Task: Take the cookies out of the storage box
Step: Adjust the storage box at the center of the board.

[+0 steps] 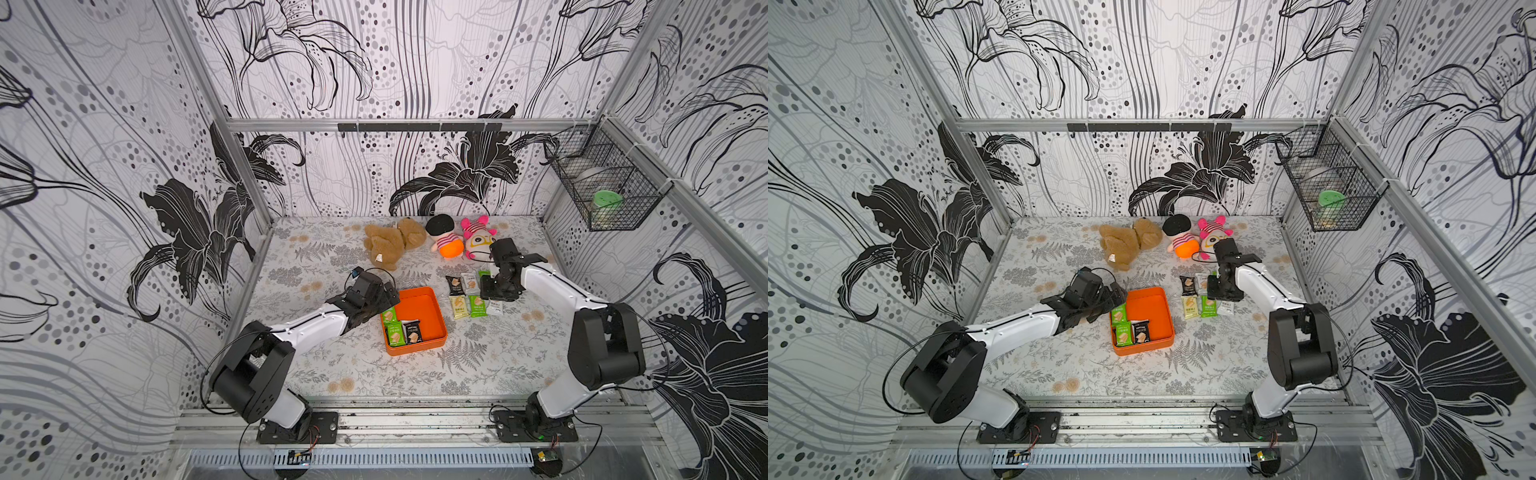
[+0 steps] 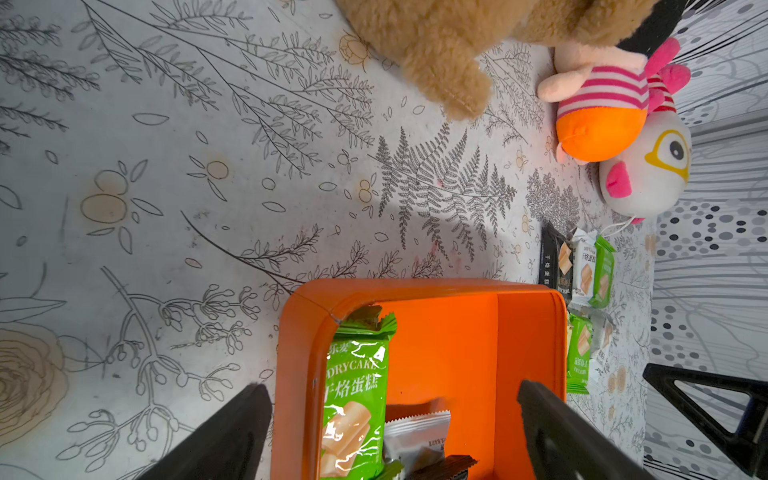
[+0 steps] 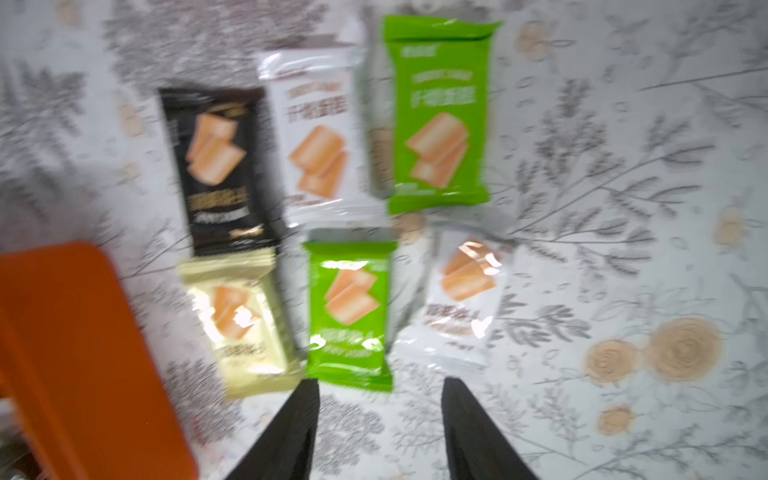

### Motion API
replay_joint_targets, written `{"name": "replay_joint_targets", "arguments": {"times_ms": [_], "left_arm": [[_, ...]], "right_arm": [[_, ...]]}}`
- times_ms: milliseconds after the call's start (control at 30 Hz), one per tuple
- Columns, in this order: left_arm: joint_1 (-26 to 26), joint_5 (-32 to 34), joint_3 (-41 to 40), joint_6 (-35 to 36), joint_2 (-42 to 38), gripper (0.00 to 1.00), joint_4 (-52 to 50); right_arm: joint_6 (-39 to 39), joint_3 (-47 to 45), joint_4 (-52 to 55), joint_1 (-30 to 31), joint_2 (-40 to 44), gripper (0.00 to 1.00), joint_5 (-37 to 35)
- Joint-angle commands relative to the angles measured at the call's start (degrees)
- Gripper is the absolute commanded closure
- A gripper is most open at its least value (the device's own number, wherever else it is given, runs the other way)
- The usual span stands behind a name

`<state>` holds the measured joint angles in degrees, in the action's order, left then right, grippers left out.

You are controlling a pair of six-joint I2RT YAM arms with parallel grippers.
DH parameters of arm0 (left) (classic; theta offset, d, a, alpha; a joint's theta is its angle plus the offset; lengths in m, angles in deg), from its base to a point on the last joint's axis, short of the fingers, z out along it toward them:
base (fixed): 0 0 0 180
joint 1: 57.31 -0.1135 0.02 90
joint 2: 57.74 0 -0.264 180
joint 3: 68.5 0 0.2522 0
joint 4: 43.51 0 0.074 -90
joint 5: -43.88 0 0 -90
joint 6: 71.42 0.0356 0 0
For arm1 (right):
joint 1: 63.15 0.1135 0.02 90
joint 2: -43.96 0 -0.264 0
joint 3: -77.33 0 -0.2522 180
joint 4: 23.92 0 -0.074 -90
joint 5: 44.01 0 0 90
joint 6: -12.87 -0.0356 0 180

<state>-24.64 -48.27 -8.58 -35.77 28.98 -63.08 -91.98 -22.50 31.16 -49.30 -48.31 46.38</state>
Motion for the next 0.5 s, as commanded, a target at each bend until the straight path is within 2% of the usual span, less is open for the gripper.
{"name": "replay_joint_targets", "arguments": {"times_ms": [0, 267, 467], "left_arm": [[0.7, -0.7, -0.6, 0.1, 1.1, 0.03, 4.1], [1.5, -0.9, -0.1, 0.4, 2.3, 0.03, 5.2], [1.5, -1.6, 0.8, 0.3, 4.7, 0.03, 5.8]], "right_arm": [[-5.5, -4.6, 1.9, 4.3, 2.3, 0.48, 5.1], [-11.8, -9.5, -1.5, 14.7, 4.0, 0.48, 8.8], [-14.8, -10.4, -4.1, 18.6, 2.8, 0.48, 9.9]]}}
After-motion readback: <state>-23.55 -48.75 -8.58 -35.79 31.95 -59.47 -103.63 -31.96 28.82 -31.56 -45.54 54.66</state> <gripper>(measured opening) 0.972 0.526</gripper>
